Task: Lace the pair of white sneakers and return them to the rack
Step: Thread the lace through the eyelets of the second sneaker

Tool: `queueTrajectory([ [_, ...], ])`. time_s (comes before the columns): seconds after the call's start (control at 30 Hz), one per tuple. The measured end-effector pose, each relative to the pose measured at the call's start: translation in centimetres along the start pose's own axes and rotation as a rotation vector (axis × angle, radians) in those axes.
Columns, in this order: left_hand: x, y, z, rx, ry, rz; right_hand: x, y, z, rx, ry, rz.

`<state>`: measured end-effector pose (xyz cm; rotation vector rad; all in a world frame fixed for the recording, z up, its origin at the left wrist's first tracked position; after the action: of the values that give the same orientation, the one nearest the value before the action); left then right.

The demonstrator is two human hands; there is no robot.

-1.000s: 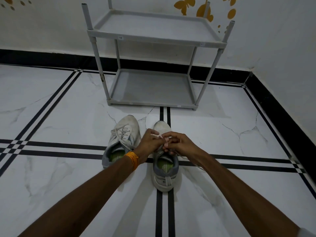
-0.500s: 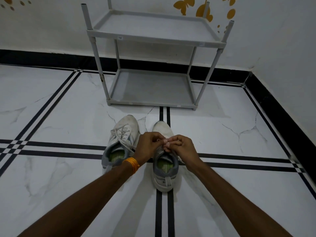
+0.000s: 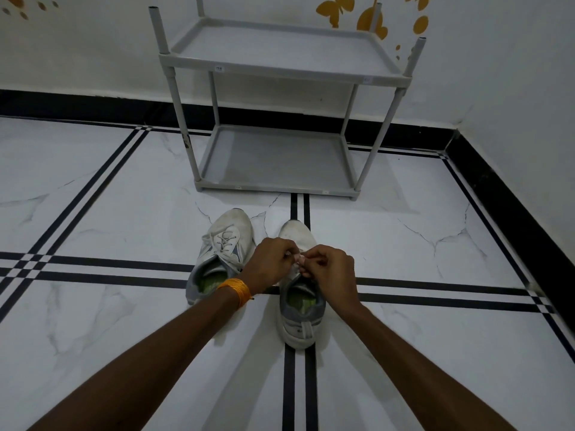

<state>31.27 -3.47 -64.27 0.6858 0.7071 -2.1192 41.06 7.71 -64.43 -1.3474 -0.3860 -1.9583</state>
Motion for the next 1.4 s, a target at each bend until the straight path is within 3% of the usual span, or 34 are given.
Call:
queueTrajectory([
  [0.17, 0.1, -0.2, 0.2, 0.152, 0.086, 0.159, -0.3, 0.0, 0.2, 0.029, -0.111, -0.097],
  [0.23, 0.4, -0.1, 0.1, 0.244, 0.247, 0.382, -0.6, -0.3, 0.3, 0.037, -0.173, -0.162],
  [0.37, 0.6, 1.2, -0.5, 0.521, 0.797, 0.958, -1.5, -0.4, -0.2, 0.142, -0.378, -0.335],
  [0.47, 0.9, 1.3, -0.8, 0.544, 0.924, 1.147, -1.7, -0.5, -0.4, 0.184, -0.39, -0.302],
  [0.63, 0.9, 0.8, -1.2, 0.468, 0.848, 1.122, -0.3, -0.6, 0.2, 0.244, -0.086, 0.02],
  [0.87, 1.7, 0.4, -1.6, 0.38, 0.704, 1.02, 1.2, -0.9, 0.2, 0.067, 0.414, 0.557],
  [0.97, 2.4, 0.4, -1.1, 0.305, 0.672, 1.011, 0.2, -1.0, 0.5, 0.113, 0.406, 0.529],
  [1.07, 3.9, 0.7, 0.3, 0.151, 0.572, 0.974, -1.1, -1.2, 1.9, 0.183, 0.282, 0.387],
  [1.3, 4.0, 1.3, 1.2, -0.042, 0.29, 0.483, -4.3, 0.7, 3.7, 0.234, 0.367, 0.285],
  [1.4, 3.9, 1.4, 1.3, -0.028, 0.344, 0.364, -4.0, 0.5, 3.1, 0.209, 0.231, 0.04],
])
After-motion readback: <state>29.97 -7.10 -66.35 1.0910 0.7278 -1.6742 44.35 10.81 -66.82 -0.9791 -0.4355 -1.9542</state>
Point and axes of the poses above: each hand's wrist, its own y-axis away from the middle knuckle, its own z-axis out of the back of the hand, x = y × z, the point moved 4 cm from there along -y, towards the middle knuckle, and after that the axes turned 14 degrees about -x, right-handed, at the moved point
